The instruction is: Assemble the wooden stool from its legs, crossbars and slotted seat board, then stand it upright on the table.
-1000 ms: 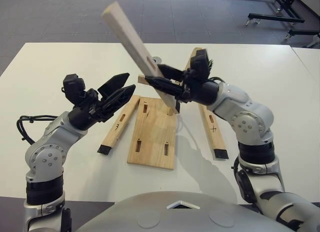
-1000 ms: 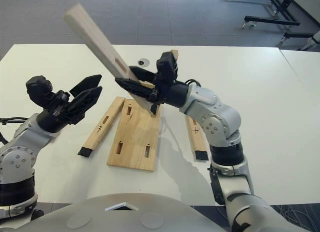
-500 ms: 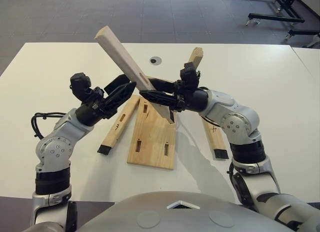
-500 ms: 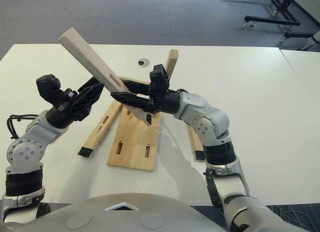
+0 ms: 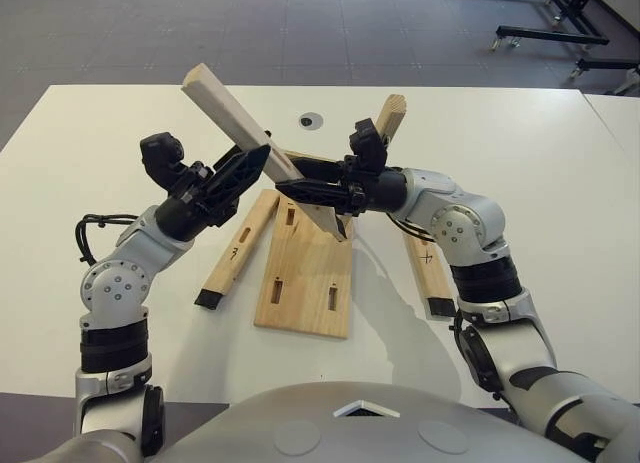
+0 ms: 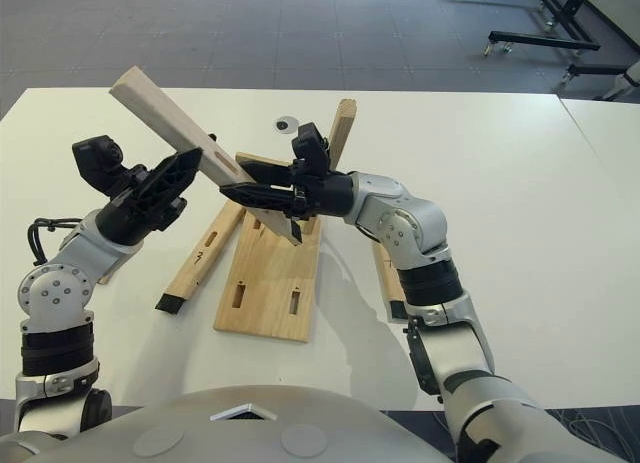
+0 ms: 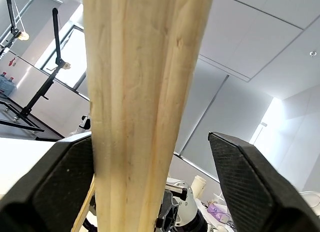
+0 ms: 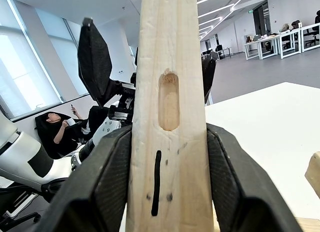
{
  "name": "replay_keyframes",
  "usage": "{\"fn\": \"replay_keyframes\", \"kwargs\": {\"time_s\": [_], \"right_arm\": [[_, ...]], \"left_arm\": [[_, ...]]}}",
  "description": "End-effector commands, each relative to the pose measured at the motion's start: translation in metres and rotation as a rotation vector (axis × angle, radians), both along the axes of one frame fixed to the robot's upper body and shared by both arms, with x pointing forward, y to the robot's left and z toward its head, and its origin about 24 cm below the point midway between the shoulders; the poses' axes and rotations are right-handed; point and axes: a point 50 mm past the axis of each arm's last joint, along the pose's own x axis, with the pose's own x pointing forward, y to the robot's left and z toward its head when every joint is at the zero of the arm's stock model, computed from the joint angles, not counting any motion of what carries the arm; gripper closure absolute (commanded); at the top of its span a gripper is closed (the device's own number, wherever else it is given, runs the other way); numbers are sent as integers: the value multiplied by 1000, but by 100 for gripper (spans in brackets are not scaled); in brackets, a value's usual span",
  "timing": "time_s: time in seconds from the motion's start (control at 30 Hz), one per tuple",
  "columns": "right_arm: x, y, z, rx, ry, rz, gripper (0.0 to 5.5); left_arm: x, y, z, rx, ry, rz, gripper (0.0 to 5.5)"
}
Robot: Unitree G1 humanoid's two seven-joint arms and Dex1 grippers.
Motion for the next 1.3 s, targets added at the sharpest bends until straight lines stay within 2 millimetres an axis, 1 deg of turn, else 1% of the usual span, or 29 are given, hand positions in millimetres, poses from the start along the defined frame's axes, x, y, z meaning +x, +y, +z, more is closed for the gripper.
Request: {"fn": "replay_keyframes", "kwargs": {"time_s": [0.03, 0.1, 0.23, 0.3, 0.4, 0.7, 0.83, 0.93, 0.97, 1.13, 1.27, 1.3], "right_arm": [[-5, 3, 2, -16, -3, 54, 349], [-6, 3, 1, -21, 3, 69, 349], [-6, 3, 0, -27, 15, 83, 349], [-5, 2, 1, -27, 11, 79, 349], [-4, 1, 1, -29, 7, 76, 349], [-1, -1, 0, -32, -13, 43, 349], [3, -3, -1, -47, -63, -21, 349], [6, -4, -3, -60, -67, -62, 349], [7, -6, -3, -57, -54, -64, 312], [6, -20, 0, -43, -18, -46, 218], [2, -30, 9, -33, -25, -49, 150], [-1, -34, 13, -29, -32, -45, 125]], "left_arm": [[5, 1, -3, 31, 9, 38, 185], [7, 0, -3, 40, 5, 43, 198], [3, -2, -2, 34, -22, 10, 261], [2, -4, -4, 40, -22, -6, 296], [2, -5, -8, 57, -9, -5, 333], [3, -4, -11, 58, -4, 2, 337], [3, -3, -11, 55, -9, 5, 337], [3, -1, -10, 42, -11, 10, 337], [3, 0, -10, 39, -13, 12, 337], [0, 3, -7, 33, -43, 27, 346], [-3, 7, -10, 37, -30, 54, 347], [-4, 10, -10, 44, -30, 63, 347]]}}
